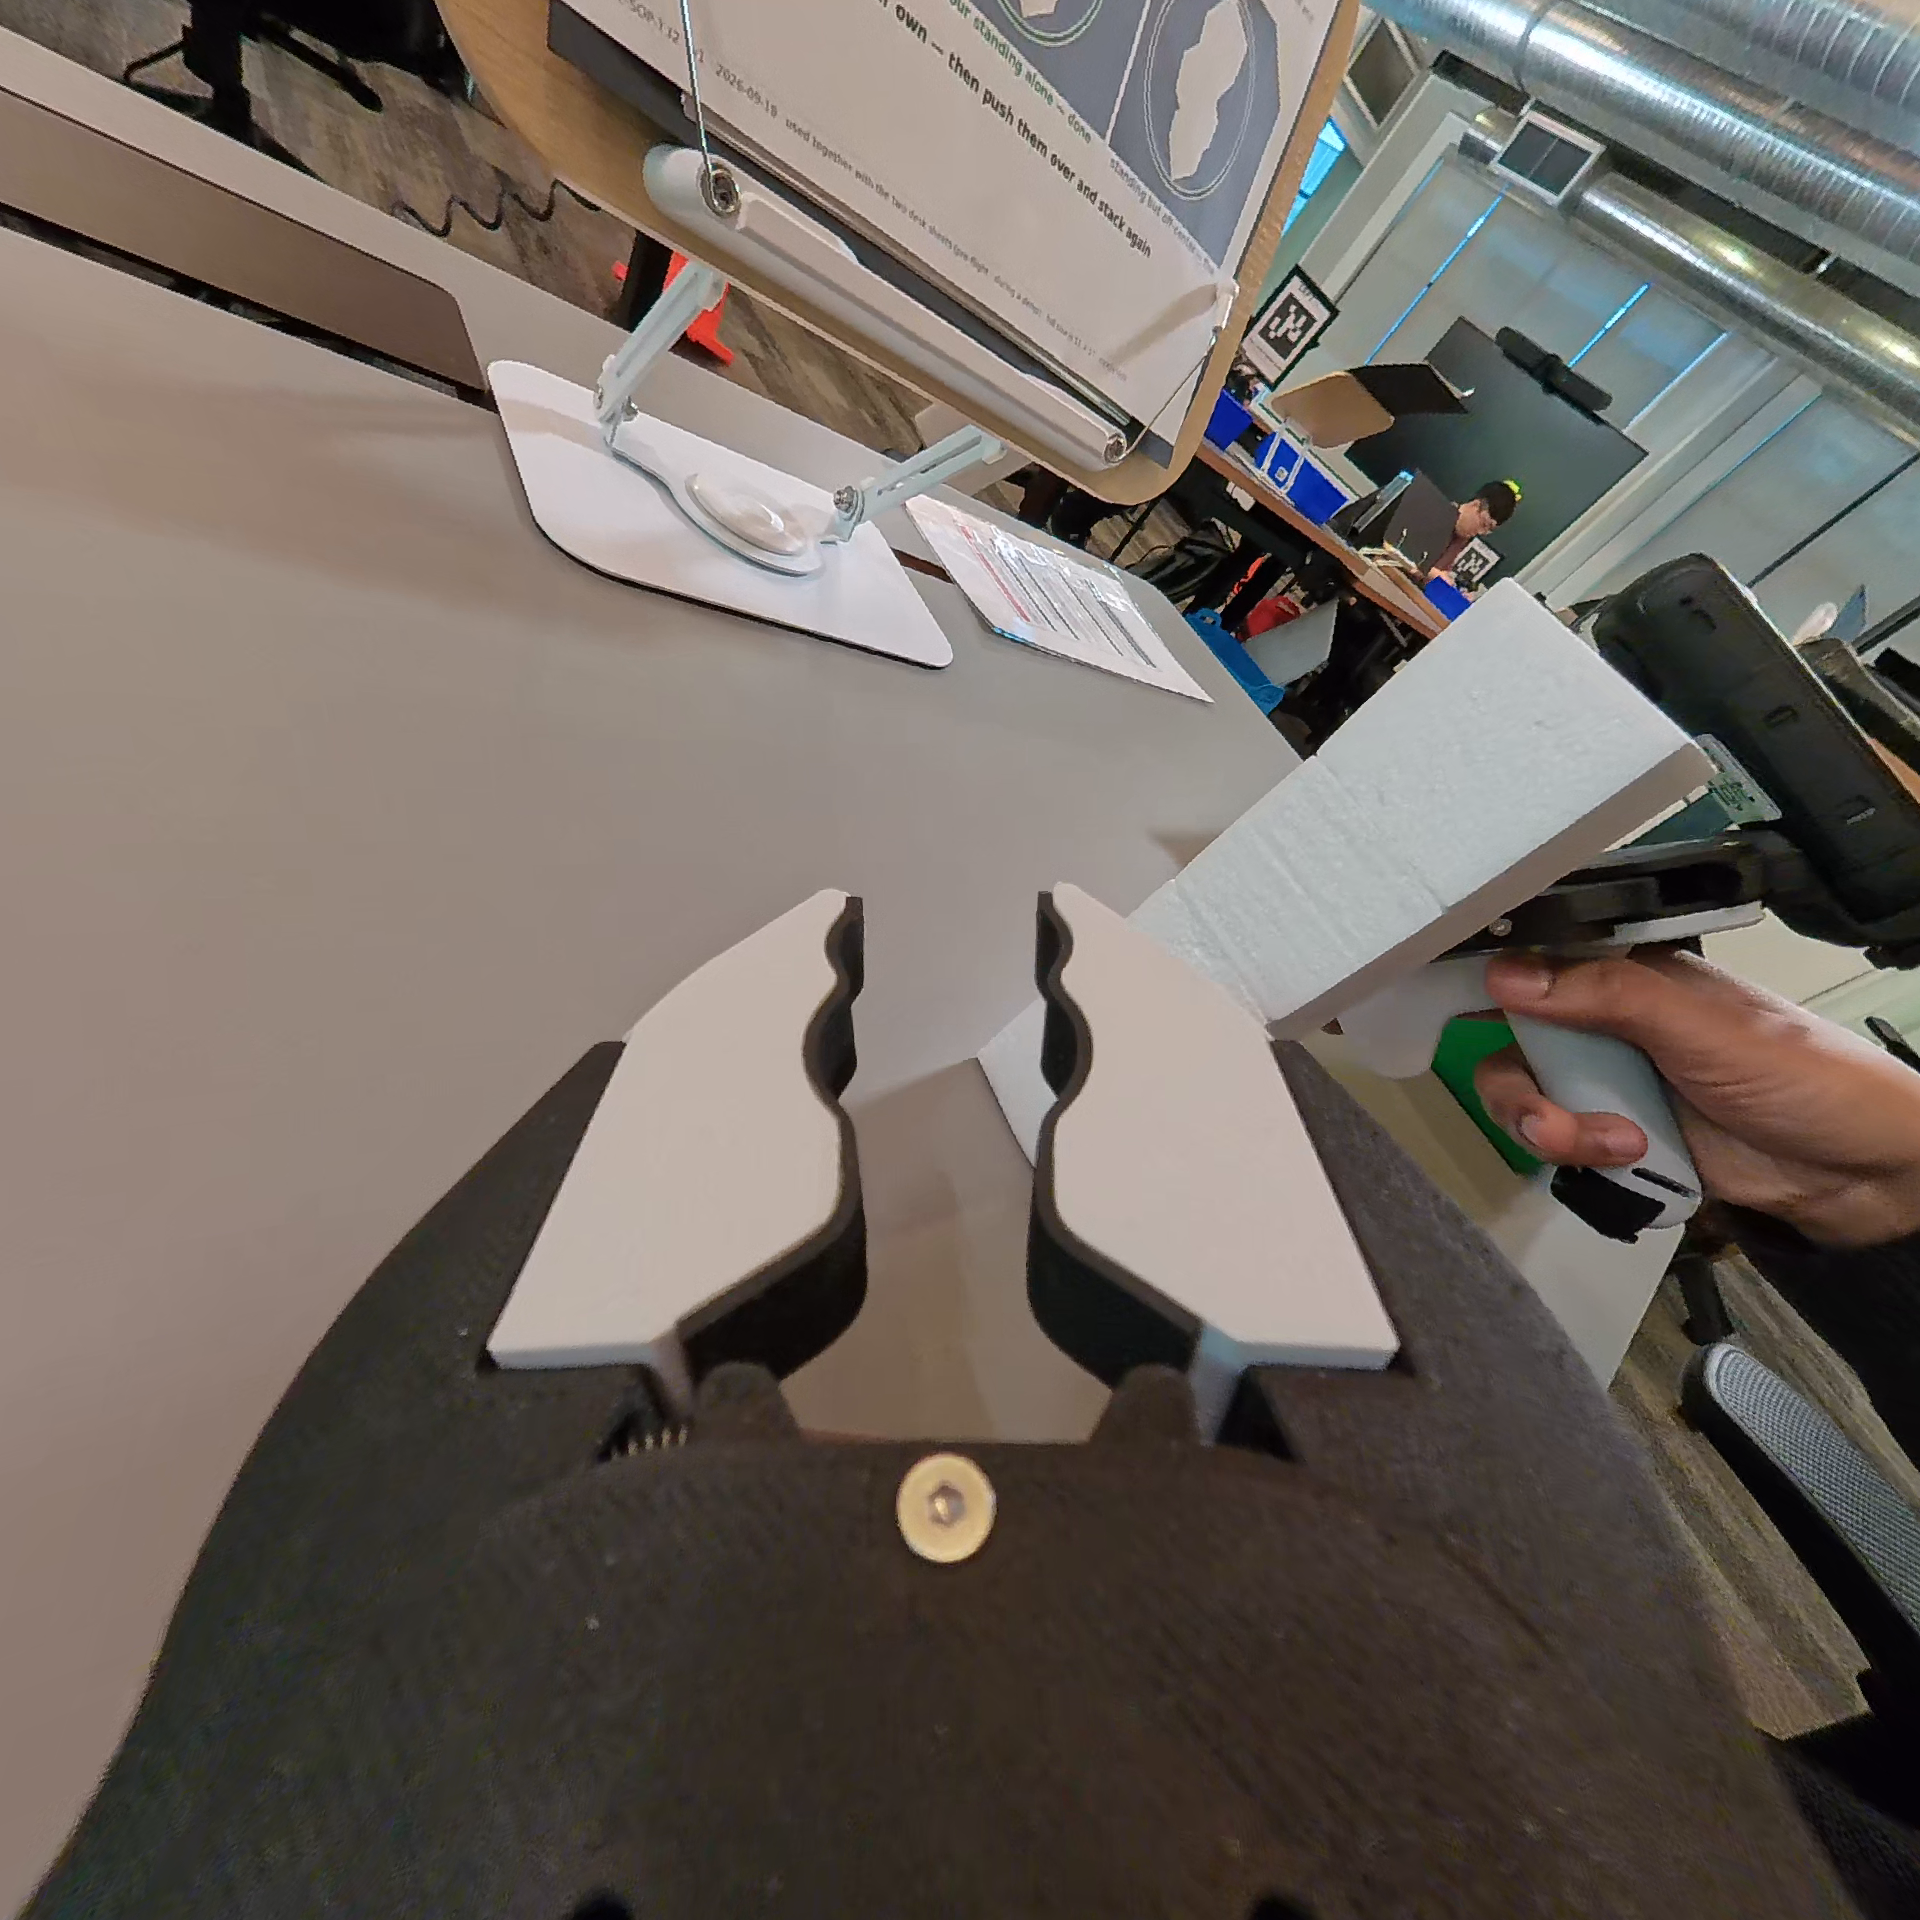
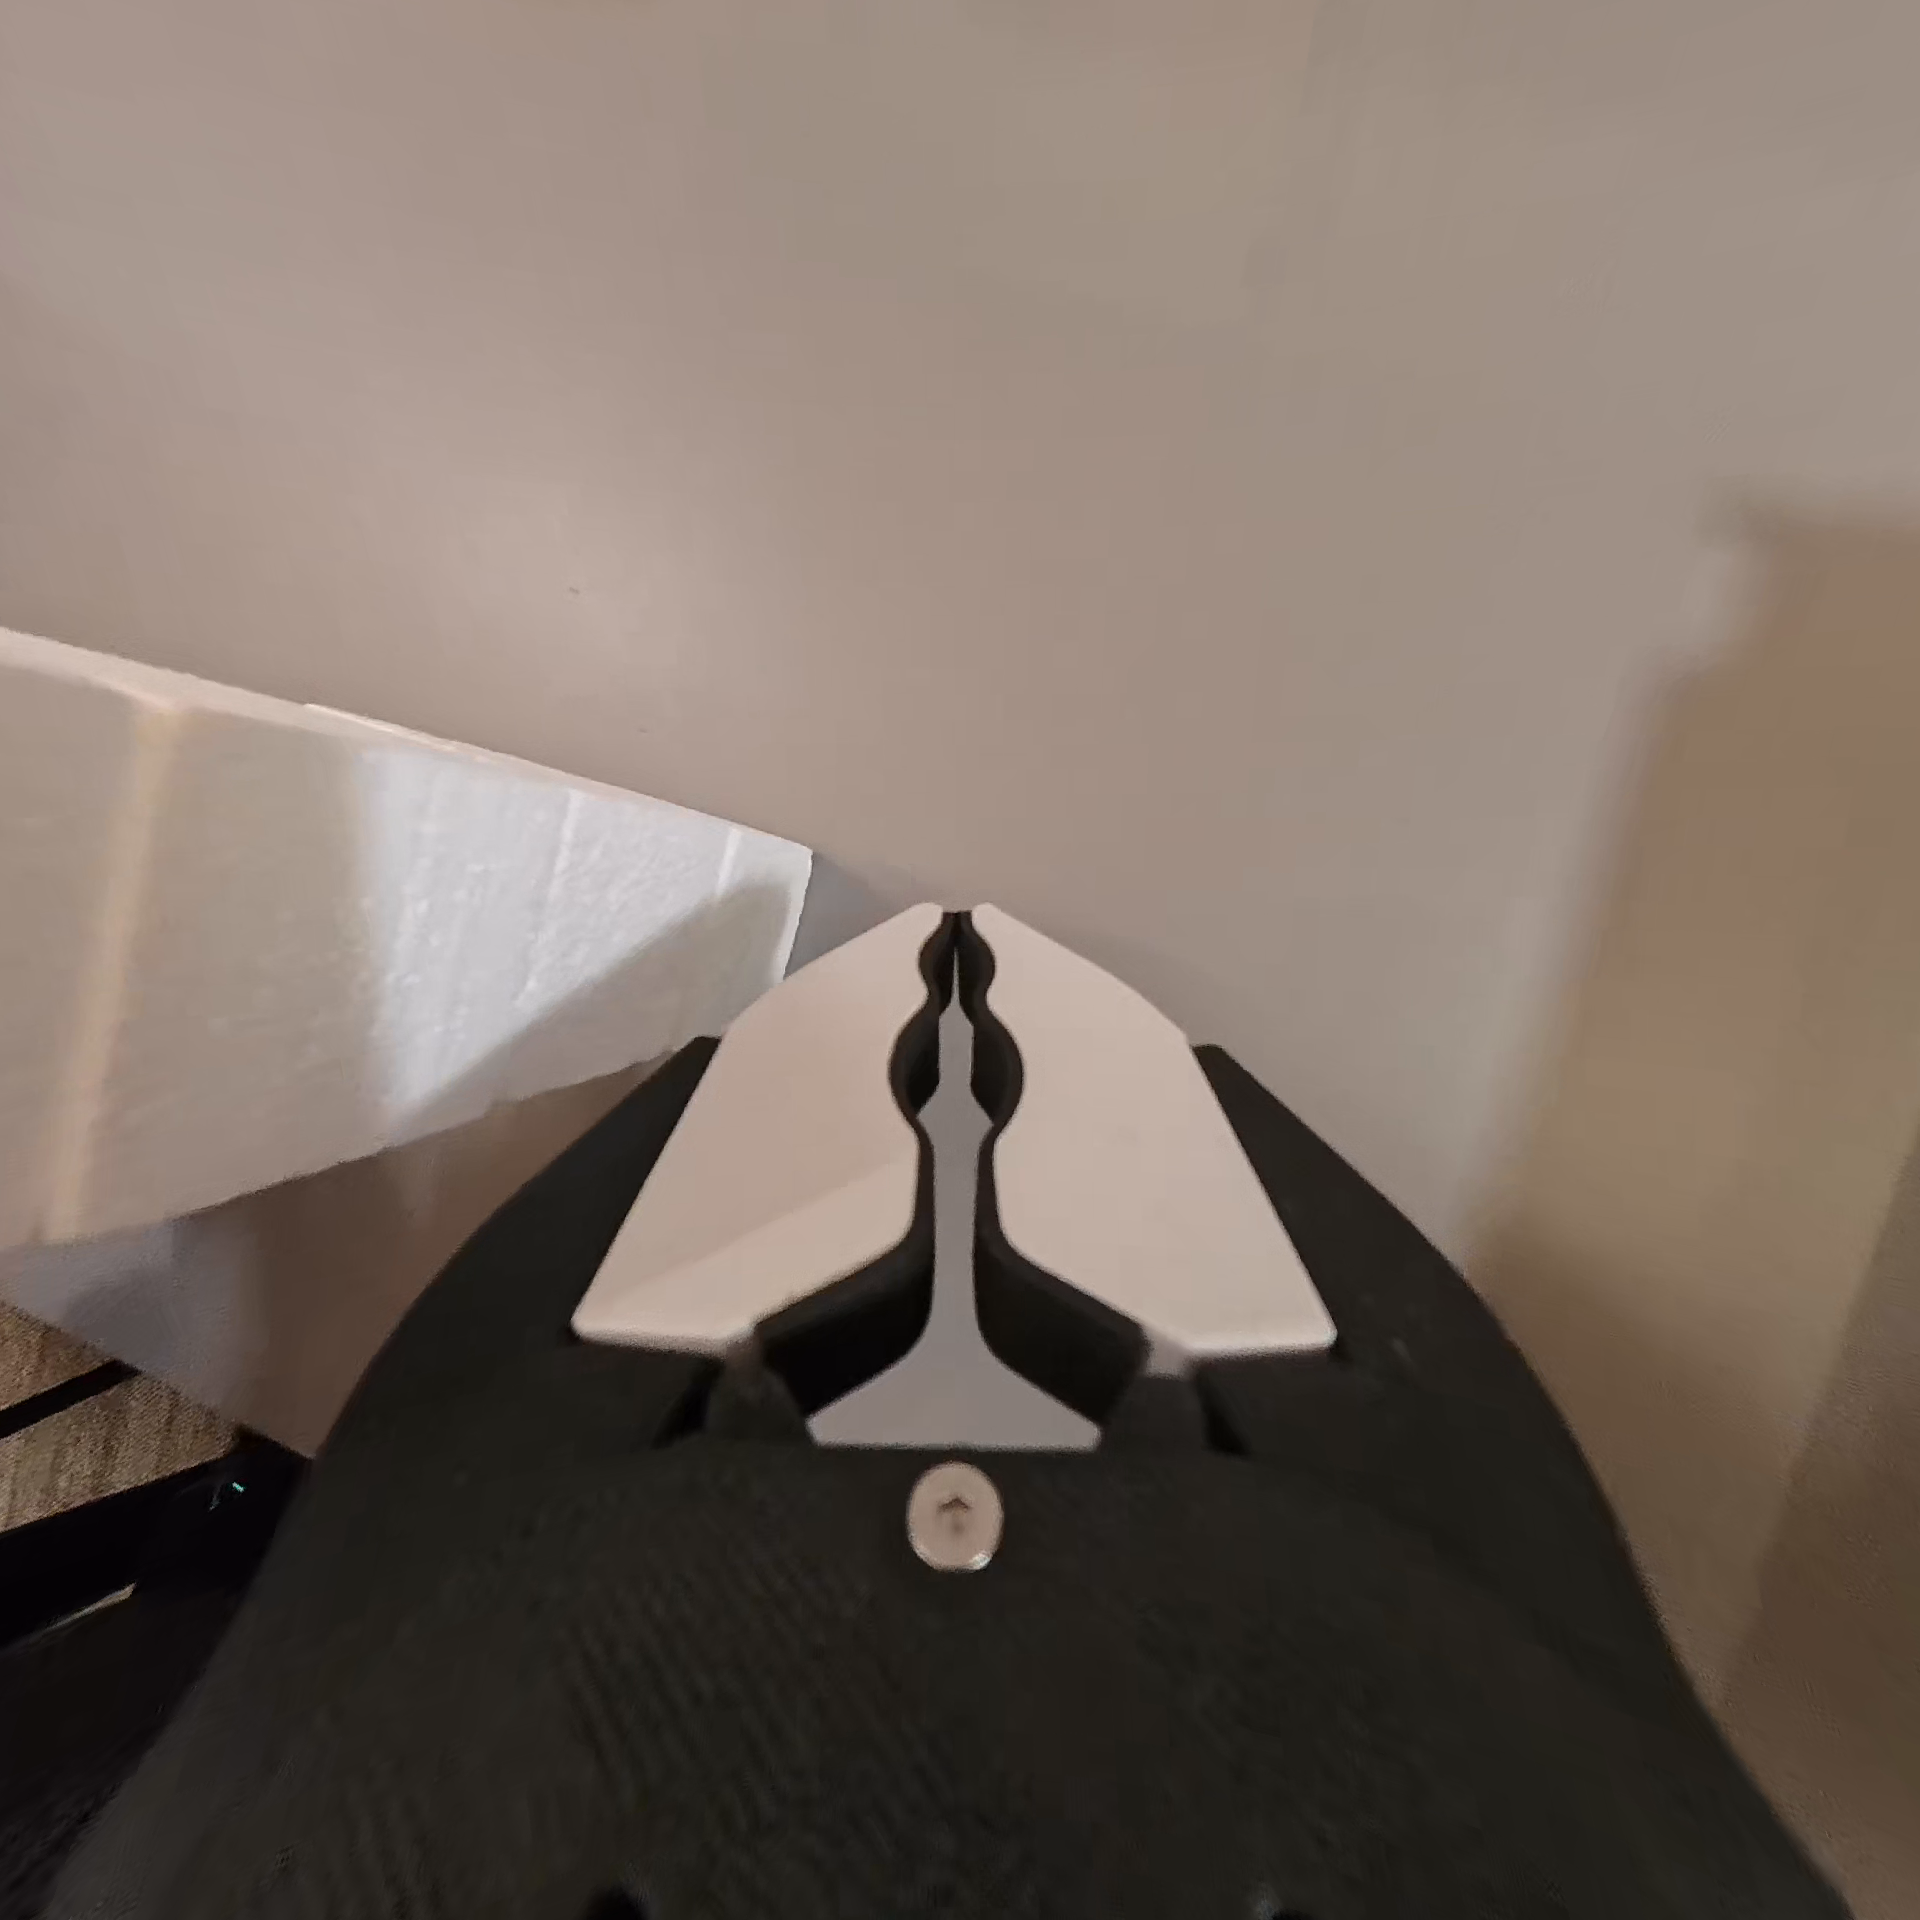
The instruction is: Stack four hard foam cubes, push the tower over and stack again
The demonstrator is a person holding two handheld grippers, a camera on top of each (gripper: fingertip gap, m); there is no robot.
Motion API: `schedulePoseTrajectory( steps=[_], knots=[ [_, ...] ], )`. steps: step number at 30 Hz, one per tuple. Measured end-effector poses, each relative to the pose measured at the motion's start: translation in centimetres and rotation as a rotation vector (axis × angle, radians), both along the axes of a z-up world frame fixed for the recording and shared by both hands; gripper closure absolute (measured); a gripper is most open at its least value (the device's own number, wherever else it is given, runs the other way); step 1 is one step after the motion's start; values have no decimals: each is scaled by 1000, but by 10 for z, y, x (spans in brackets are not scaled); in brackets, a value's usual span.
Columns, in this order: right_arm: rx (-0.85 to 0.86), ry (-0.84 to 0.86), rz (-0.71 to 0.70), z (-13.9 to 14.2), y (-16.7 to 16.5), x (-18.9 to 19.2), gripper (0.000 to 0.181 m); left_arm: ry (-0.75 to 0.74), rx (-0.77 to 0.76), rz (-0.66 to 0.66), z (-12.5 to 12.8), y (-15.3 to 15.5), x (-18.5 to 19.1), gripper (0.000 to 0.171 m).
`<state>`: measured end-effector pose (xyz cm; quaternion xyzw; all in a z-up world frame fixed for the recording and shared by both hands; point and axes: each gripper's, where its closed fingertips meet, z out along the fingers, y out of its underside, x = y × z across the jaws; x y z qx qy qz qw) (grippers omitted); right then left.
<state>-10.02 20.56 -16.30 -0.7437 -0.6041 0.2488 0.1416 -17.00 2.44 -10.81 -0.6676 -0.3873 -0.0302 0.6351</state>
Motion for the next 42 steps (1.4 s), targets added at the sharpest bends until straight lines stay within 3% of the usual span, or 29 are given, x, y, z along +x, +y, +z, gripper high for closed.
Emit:
schedulePoseTrajectory(
  steps=[25, 42],
  knots=[
    [15, -76, -9, -2, 7, 3, 181, -1, 0, -2, 0, 0, 0, 139],
    [56, -181, -64, -18, 14, 12, 181, 10, -23, 32, -1, -4, -4, 139]
  ],
)
